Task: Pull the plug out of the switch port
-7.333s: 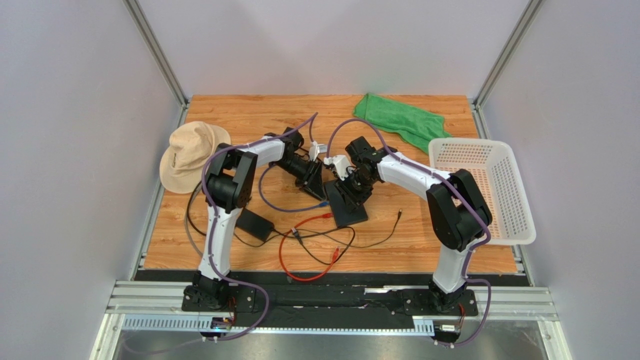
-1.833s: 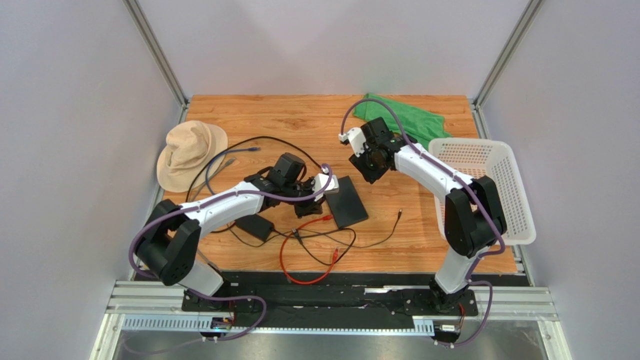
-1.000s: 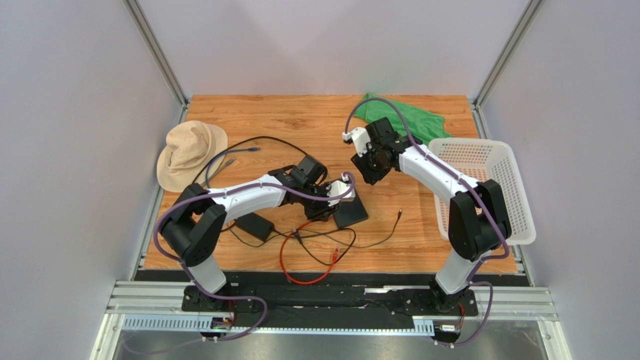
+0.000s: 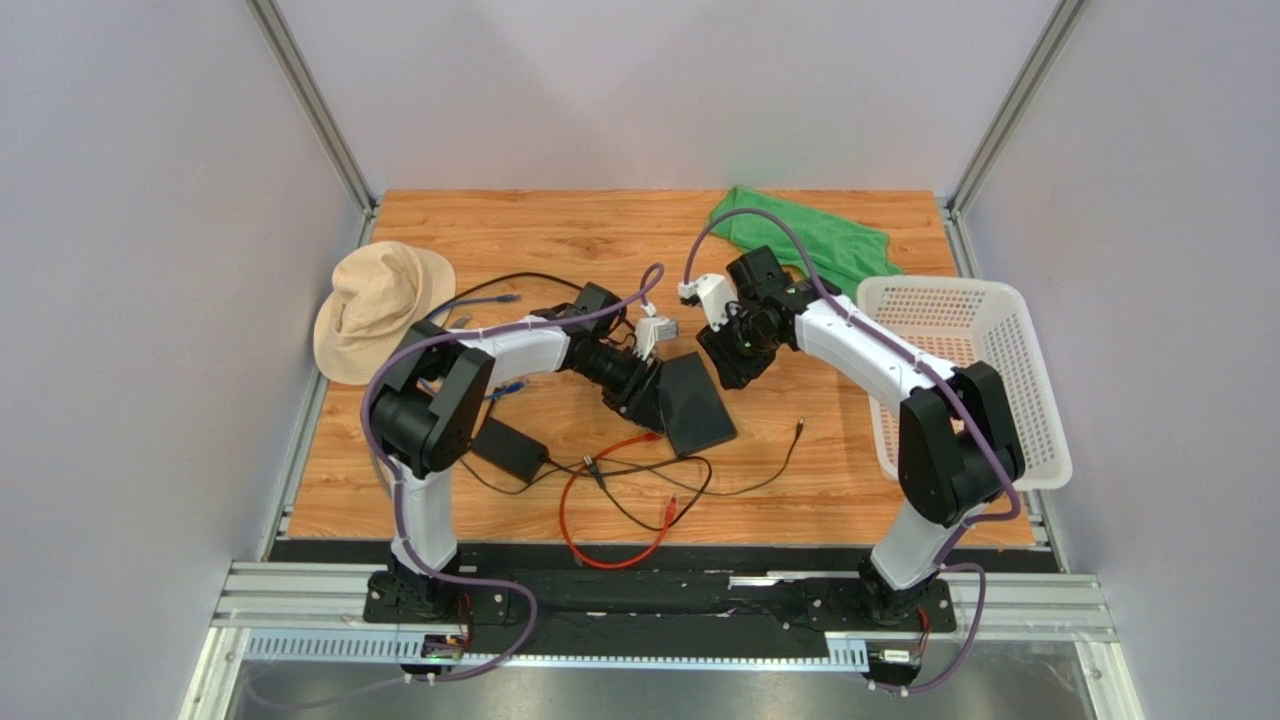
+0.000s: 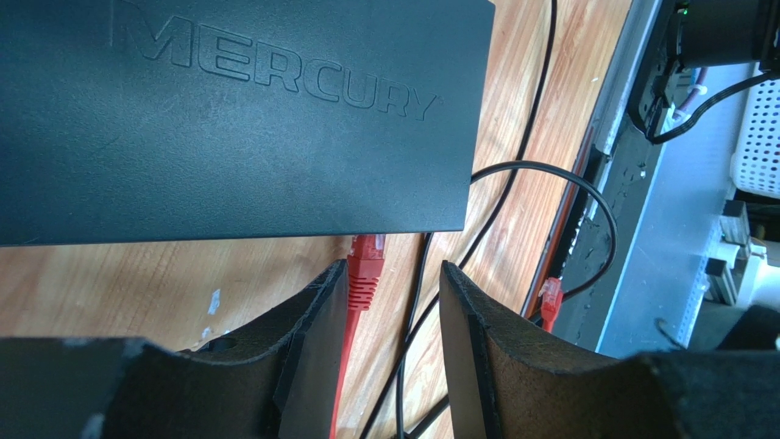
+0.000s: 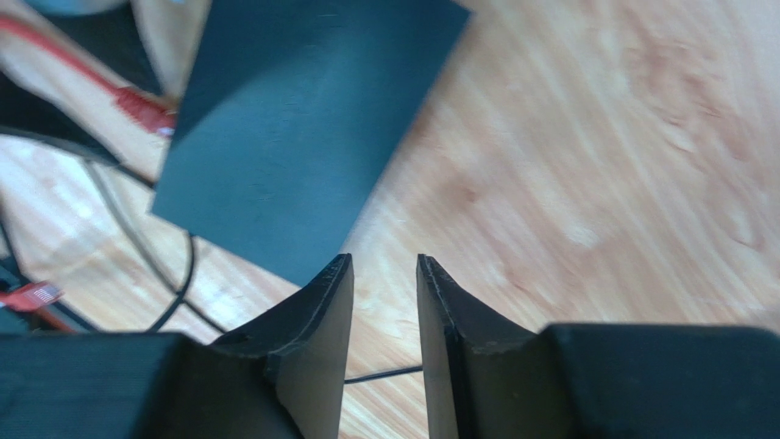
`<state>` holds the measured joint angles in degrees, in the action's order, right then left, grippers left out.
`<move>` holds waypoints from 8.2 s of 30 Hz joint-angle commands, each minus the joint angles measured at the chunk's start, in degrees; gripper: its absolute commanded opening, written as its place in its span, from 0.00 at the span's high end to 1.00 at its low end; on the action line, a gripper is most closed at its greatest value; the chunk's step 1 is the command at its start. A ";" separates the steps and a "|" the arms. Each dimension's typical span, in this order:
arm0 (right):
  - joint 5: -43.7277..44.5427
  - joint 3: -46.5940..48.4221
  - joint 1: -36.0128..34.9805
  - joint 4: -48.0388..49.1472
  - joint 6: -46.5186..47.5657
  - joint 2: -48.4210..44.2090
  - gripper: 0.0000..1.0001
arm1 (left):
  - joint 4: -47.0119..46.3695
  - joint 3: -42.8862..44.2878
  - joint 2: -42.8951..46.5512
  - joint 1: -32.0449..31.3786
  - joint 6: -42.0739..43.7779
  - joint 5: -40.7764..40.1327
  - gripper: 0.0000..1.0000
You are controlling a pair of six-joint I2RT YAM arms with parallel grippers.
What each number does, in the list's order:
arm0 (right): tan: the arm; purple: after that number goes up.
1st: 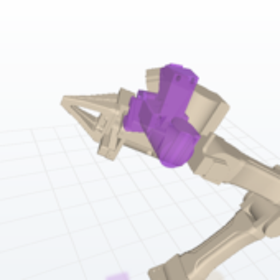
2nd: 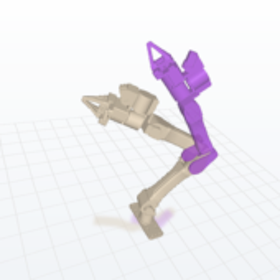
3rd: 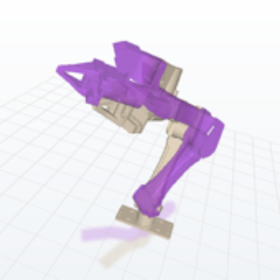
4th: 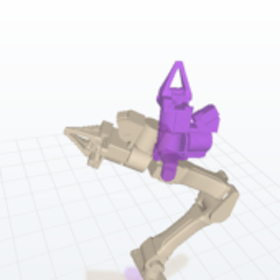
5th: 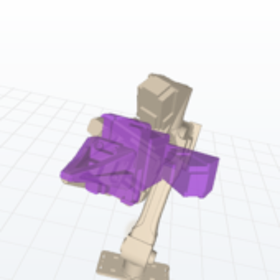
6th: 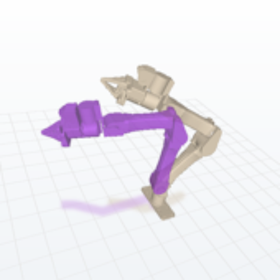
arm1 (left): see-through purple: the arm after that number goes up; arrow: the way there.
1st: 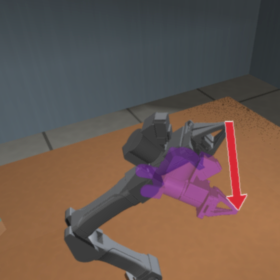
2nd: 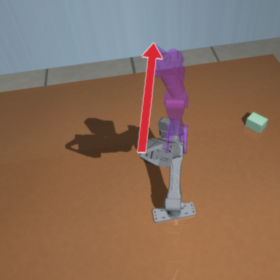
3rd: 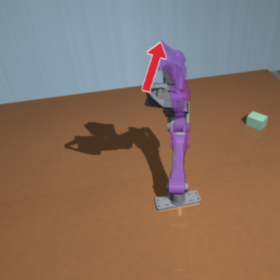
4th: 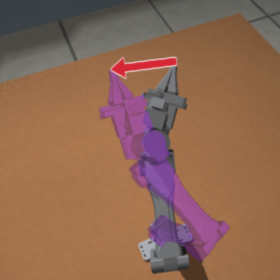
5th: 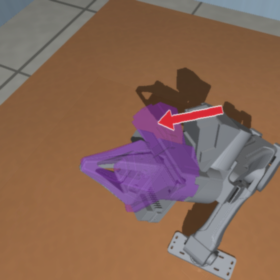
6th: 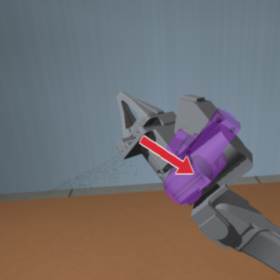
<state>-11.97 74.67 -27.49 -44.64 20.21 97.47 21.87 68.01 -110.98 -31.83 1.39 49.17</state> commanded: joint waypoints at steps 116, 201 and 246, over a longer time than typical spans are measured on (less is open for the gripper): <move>-8.87 1.61 -4.95 -1.32 -11.95 -1.93 0.85 | 6.51 17.32 -21.80 5.21 -10.69 12.58 0.59; -2.45 -6.83 -4.95 4.65 -7.11 6.24 0.85 | 22.79 8.99 -11.55 5.38 4.06 -12.62 1.00; -2.00 -1.12 -3.72 4.74 -5.17 -1.14 0.85 | 38.97 64.28 -11.83 22.08 27.62 -45.52 0.38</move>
<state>-12.88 69.89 -32.10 -40.51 16.14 101.16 68.29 132.75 -131.44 -6.94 35.35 2.79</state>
